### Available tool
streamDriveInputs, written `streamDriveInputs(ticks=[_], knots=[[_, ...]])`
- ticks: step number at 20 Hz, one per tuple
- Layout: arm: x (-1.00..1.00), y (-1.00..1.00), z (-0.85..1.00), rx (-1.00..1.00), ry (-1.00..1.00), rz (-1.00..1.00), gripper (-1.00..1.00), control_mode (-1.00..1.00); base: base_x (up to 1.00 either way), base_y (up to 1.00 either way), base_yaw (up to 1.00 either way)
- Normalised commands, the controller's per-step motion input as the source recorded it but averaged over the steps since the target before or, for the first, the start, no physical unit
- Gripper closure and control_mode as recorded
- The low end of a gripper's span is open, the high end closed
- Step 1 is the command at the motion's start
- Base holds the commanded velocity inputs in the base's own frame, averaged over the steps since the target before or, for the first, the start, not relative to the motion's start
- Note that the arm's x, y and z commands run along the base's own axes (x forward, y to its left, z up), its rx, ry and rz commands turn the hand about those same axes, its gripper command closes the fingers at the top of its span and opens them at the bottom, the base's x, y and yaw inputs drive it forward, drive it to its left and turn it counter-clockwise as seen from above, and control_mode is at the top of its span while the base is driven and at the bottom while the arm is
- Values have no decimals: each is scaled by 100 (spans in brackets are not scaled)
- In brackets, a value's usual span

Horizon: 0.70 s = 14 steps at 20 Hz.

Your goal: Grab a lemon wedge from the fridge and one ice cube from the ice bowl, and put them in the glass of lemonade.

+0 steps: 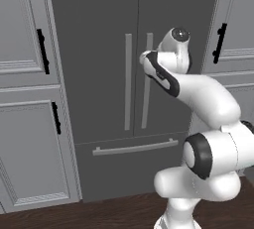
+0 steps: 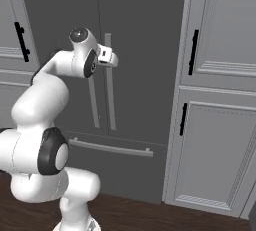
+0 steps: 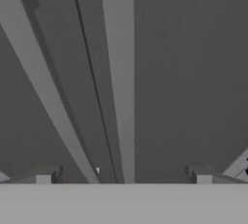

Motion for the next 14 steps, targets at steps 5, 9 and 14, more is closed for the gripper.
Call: streamDriveInputs(ticks=[5, 9, 14], knots=[[50, 0, -18, -3, 0, 0, -100, -100, 0, 0, 0], [53, 0, -32, 0, 0, 0, -100, -100, 0, 0, 0], [49, 0, -28, 0, 0, 0, -100, -100, 0, 0, 0]])
